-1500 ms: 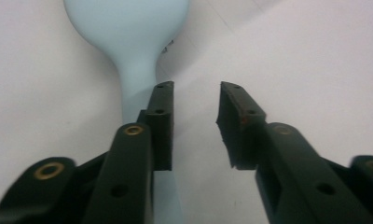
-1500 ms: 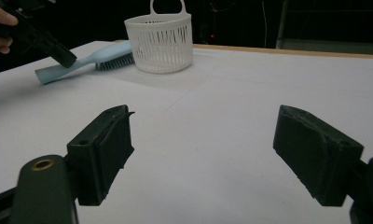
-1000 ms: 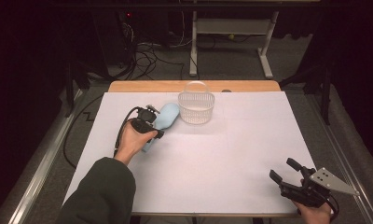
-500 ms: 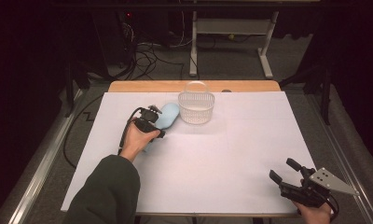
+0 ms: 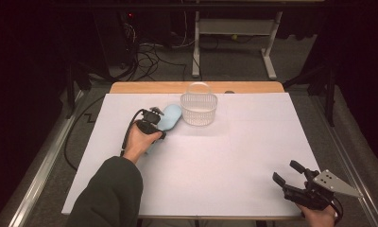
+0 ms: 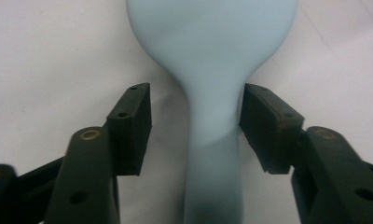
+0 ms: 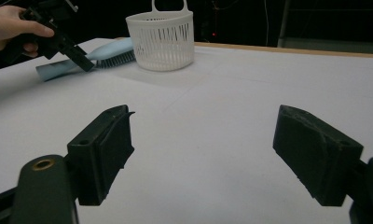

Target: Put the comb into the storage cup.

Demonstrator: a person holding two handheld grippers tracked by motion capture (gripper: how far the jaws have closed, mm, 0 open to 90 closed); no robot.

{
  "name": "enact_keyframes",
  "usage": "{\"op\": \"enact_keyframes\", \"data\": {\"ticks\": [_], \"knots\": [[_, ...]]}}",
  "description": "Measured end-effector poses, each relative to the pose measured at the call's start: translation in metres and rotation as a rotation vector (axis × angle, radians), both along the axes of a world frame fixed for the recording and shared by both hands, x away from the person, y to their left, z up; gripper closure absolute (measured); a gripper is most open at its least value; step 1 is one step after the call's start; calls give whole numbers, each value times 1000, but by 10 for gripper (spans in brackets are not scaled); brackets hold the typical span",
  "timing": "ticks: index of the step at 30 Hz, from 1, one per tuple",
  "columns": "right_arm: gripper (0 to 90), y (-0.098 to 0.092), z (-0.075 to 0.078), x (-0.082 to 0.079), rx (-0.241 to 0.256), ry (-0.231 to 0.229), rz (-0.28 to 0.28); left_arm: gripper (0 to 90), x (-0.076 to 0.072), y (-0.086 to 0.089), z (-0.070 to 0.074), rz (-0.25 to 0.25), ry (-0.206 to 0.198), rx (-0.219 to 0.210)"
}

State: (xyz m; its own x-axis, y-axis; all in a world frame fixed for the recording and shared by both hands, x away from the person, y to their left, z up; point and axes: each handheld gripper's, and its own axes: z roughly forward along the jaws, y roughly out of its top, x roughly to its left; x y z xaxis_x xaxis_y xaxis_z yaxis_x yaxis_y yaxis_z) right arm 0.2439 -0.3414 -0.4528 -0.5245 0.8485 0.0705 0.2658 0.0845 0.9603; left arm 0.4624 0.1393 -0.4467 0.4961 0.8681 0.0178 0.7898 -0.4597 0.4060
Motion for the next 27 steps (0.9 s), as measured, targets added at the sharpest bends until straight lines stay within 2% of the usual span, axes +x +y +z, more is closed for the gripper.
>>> {"op": "enact_keyframes", "data": {"ticks": [7, 18, 27], "knots": [[204, -1, 0, 0, 6, 1, -1, 507, 2, -1, -1, 4, 0, -11], [204, 0, 0, 0, 3, 0, 3, 643, 3, -2, 0, 12, 22, -43], [205, 0, 0, 0, 2, 1, 3, 675, 4, 1, -1, 20, 32, -67]]}}
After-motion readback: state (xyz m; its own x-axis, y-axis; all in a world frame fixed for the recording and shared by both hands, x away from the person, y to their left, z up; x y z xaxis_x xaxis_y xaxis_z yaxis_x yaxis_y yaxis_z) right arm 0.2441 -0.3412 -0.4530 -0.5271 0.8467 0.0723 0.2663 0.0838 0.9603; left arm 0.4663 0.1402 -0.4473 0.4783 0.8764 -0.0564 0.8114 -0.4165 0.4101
